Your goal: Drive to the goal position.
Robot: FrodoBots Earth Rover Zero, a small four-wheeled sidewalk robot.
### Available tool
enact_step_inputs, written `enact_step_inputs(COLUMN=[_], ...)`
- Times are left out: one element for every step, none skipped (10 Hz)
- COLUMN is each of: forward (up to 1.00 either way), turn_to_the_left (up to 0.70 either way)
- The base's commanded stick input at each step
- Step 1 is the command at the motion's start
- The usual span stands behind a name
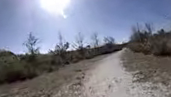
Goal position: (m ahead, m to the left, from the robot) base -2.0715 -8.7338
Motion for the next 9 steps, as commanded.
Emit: enact_step_inputs(forward=[0.66, 0.66, 0.66, 0.66, 0.66, 0.66, 0.66, 0.66, 0.66], turn_to_the_left=[-0.03, -0.08, -0.11, -0.06, -0.03, 0.00, 0.00, 0.00, 0.00])
